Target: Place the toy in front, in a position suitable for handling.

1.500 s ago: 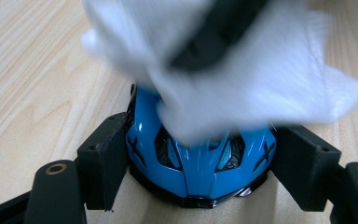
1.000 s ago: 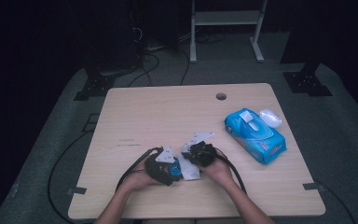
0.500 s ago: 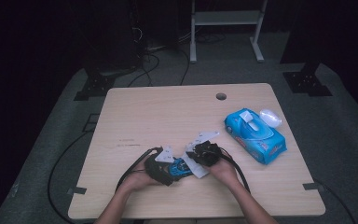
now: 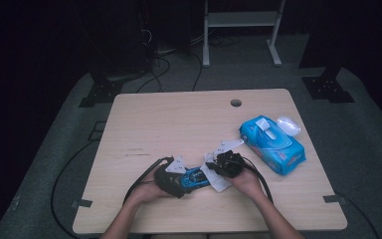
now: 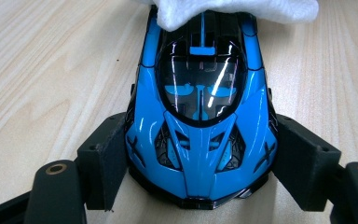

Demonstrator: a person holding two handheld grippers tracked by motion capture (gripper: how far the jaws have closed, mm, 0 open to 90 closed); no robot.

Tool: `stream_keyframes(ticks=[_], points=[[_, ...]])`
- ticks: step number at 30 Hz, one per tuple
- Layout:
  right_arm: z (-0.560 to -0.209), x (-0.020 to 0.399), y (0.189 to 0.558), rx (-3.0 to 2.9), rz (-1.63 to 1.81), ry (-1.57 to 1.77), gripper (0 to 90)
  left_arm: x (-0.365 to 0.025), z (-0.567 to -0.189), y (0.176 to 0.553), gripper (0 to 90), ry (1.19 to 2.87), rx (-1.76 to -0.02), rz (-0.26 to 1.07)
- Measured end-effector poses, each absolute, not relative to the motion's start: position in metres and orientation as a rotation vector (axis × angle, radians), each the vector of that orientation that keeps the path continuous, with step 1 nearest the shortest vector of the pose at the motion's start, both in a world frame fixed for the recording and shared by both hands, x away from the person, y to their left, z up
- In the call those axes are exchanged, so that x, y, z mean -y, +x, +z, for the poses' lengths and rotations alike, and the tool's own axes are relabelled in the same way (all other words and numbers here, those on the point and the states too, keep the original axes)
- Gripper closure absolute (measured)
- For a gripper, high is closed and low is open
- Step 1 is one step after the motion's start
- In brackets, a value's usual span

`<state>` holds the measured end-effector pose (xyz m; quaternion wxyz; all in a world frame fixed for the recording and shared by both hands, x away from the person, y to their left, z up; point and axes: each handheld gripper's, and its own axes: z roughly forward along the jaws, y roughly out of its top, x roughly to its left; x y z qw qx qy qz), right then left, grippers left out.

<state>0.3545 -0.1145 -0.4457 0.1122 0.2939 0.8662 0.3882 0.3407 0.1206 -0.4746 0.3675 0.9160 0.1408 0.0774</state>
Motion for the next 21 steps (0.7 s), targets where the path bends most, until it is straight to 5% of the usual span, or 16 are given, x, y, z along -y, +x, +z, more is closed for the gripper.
stream_keyframes(ticks=[21], points=[[-0.450, 0.143, 0.321, -2.525, 1.179, 0.796, 85.8, -0.121, -0.475, 0.341, 25.5, 2.349, -0.351, 0.194]])
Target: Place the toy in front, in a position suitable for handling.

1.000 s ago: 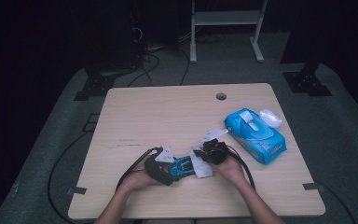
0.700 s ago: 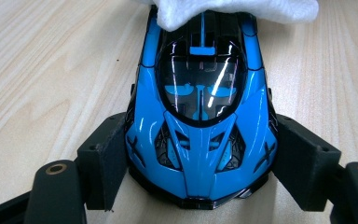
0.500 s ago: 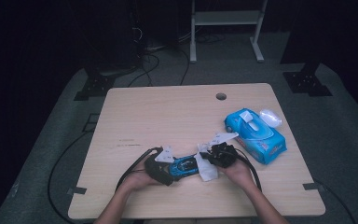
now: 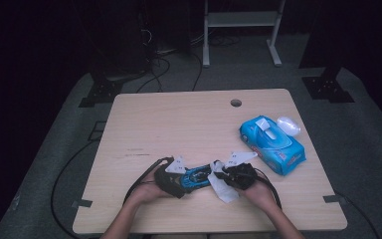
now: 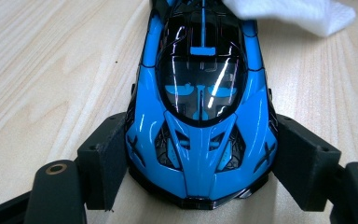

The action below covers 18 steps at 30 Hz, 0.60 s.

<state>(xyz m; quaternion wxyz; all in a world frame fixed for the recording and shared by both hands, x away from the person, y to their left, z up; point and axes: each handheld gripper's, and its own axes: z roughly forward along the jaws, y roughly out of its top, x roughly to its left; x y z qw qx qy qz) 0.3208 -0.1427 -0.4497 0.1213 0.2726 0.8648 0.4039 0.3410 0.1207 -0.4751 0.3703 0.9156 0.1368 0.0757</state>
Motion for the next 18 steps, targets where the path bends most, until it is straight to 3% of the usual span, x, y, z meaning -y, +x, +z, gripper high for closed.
stream_keyframes(ticks=[18], points=[[-0.452, 0.144, 0.321, -2.519, 1.196, 0.840, 85.8, -0.120, -0.475, 0.342, 25.6, 2.346, -0.342, 0.189]])
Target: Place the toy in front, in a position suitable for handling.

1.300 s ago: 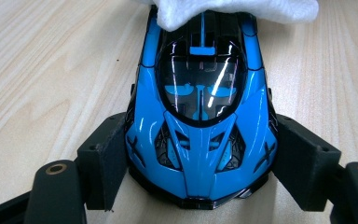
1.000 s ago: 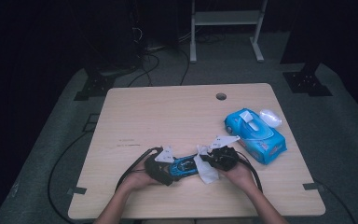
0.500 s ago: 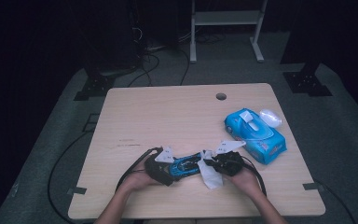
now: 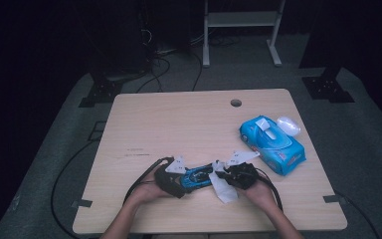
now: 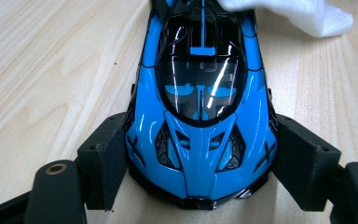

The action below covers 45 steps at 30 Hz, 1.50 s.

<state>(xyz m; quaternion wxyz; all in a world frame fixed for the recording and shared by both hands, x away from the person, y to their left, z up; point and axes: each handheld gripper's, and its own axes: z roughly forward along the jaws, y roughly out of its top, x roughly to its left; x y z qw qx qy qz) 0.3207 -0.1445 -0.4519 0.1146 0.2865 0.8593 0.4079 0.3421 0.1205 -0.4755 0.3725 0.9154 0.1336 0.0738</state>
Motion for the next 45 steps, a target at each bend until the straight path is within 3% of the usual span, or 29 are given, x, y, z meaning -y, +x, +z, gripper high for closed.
stream_keyframes(ticks=[45], points=[[-0.454, 0.139, 0.321, -2.548, 1.229, 0.837, 85.8, -0.122, -0.472, 0.341, 23.4, 2.378, -0.357, 0.176]])
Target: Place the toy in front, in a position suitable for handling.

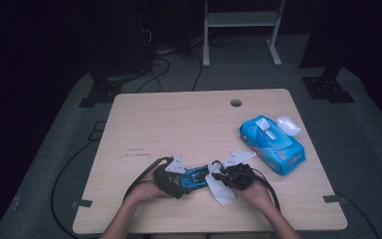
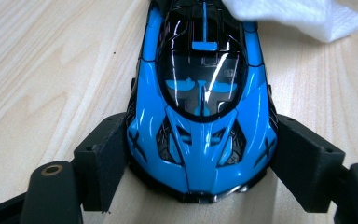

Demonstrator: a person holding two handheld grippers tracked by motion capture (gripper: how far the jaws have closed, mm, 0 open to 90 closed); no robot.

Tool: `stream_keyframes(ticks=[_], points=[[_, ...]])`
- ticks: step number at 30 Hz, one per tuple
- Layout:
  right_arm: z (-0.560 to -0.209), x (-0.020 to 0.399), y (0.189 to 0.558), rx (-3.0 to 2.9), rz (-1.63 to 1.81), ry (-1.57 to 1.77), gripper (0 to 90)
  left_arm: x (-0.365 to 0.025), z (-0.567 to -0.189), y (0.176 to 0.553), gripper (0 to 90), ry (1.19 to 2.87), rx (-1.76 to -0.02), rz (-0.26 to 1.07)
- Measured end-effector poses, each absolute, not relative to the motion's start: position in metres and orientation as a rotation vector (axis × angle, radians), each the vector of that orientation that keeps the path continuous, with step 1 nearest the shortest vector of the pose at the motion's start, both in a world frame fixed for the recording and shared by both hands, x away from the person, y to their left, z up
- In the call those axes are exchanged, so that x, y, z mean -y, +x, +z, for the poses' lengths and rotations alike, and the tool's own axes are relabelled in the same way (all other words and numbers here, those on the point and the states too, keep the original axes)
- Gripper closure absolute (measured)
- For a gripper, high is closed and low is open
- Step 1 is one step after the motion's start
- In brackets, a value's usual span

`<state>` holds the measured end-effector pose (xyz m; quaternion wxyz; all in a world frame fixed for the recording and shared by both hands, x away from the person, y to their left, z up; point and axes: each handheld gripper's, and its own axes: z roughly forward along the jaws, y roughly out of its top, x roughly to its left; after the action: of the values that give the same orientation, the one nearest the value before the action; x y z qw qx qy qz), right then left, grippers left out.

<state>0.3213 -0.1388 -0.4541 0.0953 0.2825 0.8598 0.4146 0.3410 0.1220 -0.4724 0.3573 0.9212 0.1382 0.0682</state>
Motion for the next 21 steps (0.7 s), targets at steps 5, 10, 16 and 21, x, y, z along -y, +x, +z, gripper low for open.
stream_keyframes(ticks=[5, 10, 16, 21], points=[[-0.455, 0.142, 0.320, -2.533, 1.224, 0.849, 85.8, -0.125, -0.472, 0.341, 21.3, 2.393, -0.365, 0.164], [-0.451, 0.136, 0.318, -2.529, 1.188, 0.807, 85.9, -0.123, -0.471, 0.339, 22.9, 2.399, -0.340, 0.189], [-0.447, 0.106, 0.315, -2.577, 1.236, 0.687, 85.8, -0.122, -0.472, 0.339, 23.1, 2.392, -0.323, 0.200], [-0.449, 0.072, 0.317, -2.664, 1.206, 0.615, 85.8, -0.121, -0.471, 0.338, 23.4, 2.389, -0.327, 0.209]])
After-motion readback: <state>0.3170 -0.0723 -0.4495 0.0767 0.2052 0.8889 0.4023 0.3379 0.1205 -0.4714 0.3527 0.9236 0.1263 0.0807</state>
